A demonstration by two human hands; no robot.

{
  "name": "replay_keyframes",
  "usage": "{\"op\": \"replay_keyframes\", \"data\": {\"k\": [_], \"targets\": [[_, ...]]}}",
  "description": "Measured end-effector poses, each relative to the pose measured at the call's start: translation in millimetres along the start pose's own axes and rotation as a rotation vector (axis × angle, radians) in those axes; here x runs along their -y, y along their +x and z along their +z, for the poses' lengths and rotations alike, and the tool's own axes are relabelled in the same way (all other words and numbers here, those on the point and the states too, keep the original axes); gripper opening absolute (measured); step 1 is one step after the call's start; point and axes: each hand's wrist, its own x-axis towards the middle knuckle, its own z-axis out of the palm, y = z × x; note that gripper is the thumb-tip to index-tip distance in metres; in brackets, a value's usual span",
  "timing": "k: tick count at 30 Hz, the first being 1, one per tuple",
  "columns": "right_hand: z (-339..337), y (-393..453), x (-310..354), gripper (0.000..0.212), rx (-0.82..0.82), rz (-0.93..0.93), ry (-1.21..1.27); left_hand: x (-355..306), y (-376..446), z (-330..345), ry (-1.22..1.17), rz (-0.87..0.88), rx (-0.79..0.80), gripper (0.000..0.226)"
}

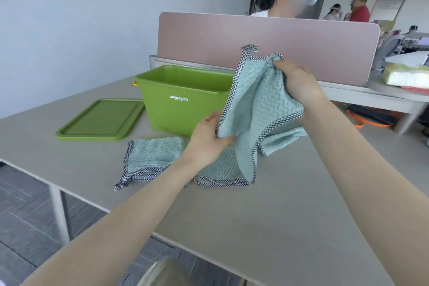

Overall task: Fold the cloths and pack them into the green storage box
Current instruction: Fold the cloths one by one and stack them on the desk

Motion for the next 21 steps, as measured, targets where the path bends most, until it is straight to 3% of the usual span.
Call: {"op": "replay_keyframes", "data": {"k": [1, 3, 5, 8, 9, 11, 12, 13, 14, 18, 21], "targets": [[0.8, -0.1, 2.4, 0.037, 0.012, -0.016, -0.057, -1.1, -1.8, -14.7, -0.074, -0.027, -0.014, 0.028], [-2.4, 5.1, 1.2, 0.037, 0.021, 0.012, -0.137, 3.5, -0.6, -48.5, -0.185, -0.105, -0.011, 0.022], [-5.0, 9.1, -6.0, 0.03, 0.067, 0.082, -0.166, 15.2, -0.8, -86.6, -0.27, -0.151, 0.055, 0.036], [-5.1, 14.7, -27.6, 0.021, 0.154, 0.262, -0.106, 28.6, -8.7, -130.3, -0.393, -0.213, 0.161, 0.081], [0.5, 11.4, -33.1, 0.019, 0.199, 0.314, -0.054, 32.2, -13.1, -141.5, -0.471, -0.222, 0.175, 0.083], [15.5, 4.3, -43.1, 0.022, 0.266, 0.374, 0.016, 32.8, -23.2, -157.2, -0.621, -0.214, 0.194, 0.047], [23.6, 1.0, -47.2, 0.021, 0.29, 0.393, 0.04, 31.0, -29.4, -161.0, -0.695, -0.233, 0.164, 0.02], [32.0, -4.1, -49.8, 0.02, 0.325, 0.419, 0.069, 30.6, -34.5, -163.6, -0.771, -0.258, 0.087, 0.018], [39.8, -6.7, -52.7, 0.02, 0.35, 0.441, 0.109, 37.1, -37.6, -166.7, -0.894, -0.287, 0.01, 0.036], [73.1, -12.5, -66.6, 0.024, 0.367, 0.491, 0.206, 63.0, -53.6, -161.0, -1.471, -0.294, -0.173, 0.069], [92.5, -18.5, -76.2, 0.022, 0.366, 0.537, 0.21, 81.2, -66.1, -135.2, -1.386, -0.411, -0.227, 0.066]]}}
